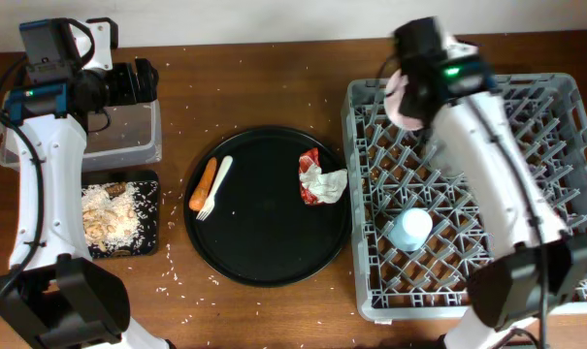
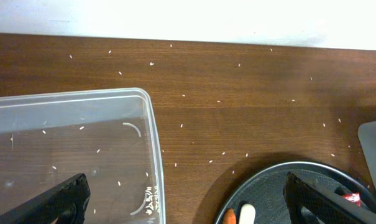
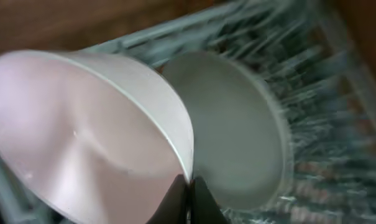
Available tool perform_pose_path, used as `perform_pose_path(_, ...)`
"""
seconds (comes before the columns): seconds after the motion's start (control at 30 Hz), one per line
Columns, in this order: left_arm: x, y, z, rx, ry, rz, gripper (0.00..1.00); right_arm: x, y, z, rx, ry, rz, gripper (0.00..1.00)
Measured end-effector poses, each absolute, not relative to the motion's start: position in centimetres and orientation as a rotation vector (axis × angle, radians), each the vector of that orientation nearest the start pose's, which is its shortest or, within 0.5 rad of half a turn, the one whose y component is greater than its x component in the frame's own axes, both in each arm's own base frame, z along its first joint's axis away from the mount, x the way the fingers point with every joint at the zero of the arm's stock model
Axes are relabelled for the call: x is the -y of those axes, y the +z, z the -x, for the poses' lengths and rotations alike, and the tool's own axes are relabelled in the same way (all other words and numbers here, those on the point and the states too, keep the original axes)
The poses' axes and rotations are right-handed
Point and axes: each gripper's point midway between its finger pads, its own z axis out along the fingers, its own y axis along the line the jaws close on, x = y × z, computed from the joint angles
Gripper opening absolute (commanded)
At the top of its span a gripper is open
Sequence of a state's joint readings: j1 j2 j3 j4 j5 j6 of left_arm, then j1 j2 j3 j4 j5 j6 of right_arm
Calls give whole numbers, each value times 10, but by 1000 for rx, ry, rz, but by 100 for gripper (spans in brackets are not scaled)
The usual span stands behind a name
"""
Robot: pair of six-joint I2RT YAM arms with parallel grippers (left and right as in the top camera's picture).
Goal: Sort waste into correct bins and load items into the dishwasher rack
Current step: 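Lower the pink bowl into the rack beside the plate and release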
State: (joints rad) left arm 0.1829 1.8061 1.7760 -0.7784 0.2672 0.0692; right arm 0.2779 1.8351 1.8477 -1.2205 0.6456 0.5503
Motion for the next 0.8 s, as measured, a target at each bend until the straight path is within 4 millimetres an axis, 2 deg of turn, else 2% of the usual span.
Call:
perform_pose_path(0.07,-45,249,-494,-2351,-195,7,99,-44,250,-418,-2321,-810,-315,4)
perform_pose_path(0.13,-45,249,-494,-2351,-196,7,99,-56,252,-417,-2255,-949,-229,4)
perform_pose_path(0.17,-45,249,-494,-2351,-196,7,99,-58,247,-417,-2231,-1051,-171,4)
perform_pose_path(0.27,-45,249,-494,-2351,-195,7,99,-47,222,-421,-2201,-1335,-34,4)
perform_pose_path(0.4,-45,249,-494,-2351,-195,7,99,-43,219,-429,-2126,-1463,15,4)
perform_pose_path(0.5,-45,249,-494,-2351,-196,7,99,-46,216,-433,-2122,-1410,-35,8)
perform_pose_path(0.53,-45,249,-494,-2351,-196,7,99,-49,209,-433,-2155,-1370,-49,13)
perform_pose_path(0.6,-45,249,-494,-2352,-196,7,99,-58,192,-432,-2289,-1217,-94,36)
perform_pose_path(0.63,-45,250,-494,-2351,-196,7,99,-62,189,-432,-2338,-1156,-109,58)
perform_pose_path(0.67,-45,249,-494,-2352,-196,7,99,-68,187,-427,-2442,-1024,-144,75)
perform_pose_path(0.7,-45,249,-494,-2353,-196,7,99,-70,192,-423,-2501,-934,-171,79)
perform_pose_path(0.77,-45,249,-494,-2352,-196,7,99,-66,208,-404,-2640,-737,-244,80)
perform_pose_path(0.8,-45,249,-493,-2353,-196,7,99,-56,224,-389,-2702,-596,-323,78)
